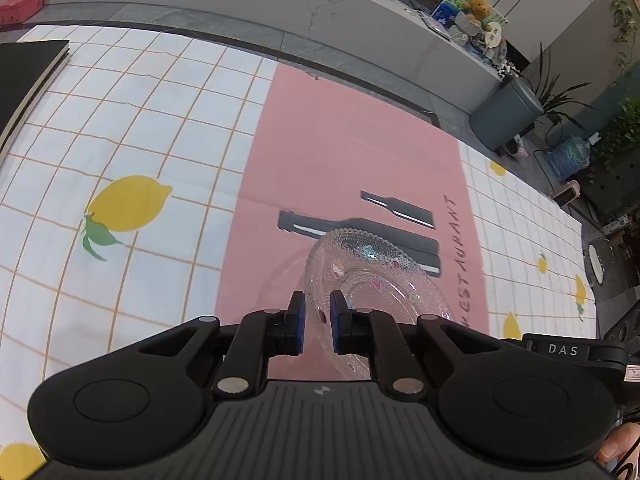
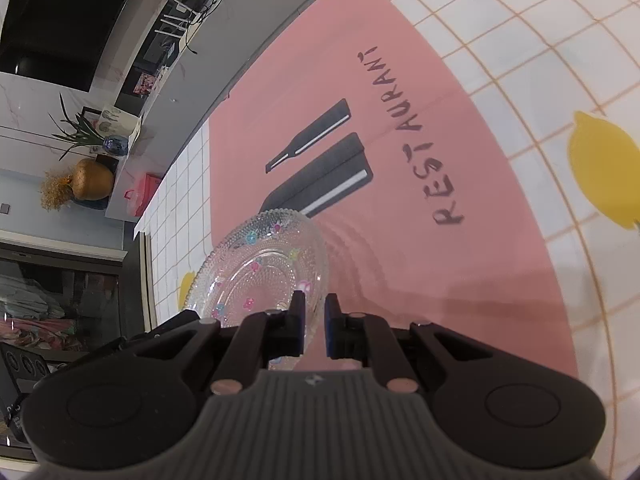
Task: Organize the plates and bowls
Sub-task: 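Lift the glass plate with the left tool and lower it onto the plate stack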
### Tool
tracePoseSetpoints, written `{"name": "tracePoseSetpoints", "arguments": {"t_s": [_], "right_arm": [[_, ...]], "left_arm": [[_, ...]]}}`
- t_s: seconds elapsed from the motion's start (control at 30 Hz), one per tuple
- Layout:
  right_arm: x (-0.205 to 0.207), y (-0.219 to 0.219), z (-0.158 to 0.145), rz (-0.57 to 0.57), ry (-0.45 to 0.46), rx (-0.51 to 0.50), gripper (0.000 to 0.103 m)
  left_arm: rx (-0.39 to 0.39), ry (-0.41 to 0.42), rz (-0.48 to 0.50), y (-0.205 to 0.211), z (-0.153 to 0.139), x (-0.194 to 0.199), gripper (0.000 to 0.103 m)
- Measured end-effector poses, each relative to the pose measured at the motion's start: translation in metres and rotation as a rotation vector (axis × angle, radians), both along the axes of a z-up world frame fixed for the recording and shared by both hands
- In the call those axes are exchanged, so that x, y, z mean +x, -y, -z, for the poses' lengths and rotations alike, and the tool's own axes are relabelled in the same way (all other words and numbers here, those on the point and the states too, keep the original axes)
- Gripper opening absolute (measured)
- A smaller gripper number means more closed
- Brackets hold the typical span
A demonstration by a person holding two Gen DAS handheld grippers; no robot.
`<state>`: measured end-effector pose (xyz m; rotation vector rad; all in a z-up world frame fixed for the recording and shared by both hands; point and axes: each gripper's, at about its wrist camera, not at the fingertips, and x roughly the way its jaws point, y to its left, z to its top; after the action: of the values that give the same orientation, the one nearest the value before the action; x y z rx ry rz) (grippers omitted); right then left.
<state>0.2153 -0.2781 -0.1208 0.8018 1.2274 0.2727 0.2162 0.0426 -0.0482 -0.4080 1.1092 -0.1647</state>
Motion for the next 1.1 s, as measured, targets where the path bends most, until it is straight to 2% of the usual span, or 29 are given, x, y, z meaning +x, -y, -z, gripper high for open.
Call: {"name": "tracePoseSetpoints", "arguments": {"t_s": [0.4,0.6,0.83,1.1], "right_arm": [[-0.041,0.033,-0.032,0.046,0.048,0.059,0.008],[-0.058,0.055,-0.048,0.07,0.078,0.059,0.008],[-0.087,0.086,-0.055,0.081,0.093,0.032,0.008],[-0.117,0.112,-0.05,0.072,0.076,-0.007,0.008]], "left_arm": [[-0.012,0.074,0.016,0.029,-0.05,-0.037,0.013],[-0.005,0.099,0.032,0.056,-0.067,-0.059,0.013],[-0.017,0.104,0.042,0.087,-0.071,-0.09,0.013],[-0.042,0.082,0.032,0.11,-0.058,-0.123,0.013]]}}
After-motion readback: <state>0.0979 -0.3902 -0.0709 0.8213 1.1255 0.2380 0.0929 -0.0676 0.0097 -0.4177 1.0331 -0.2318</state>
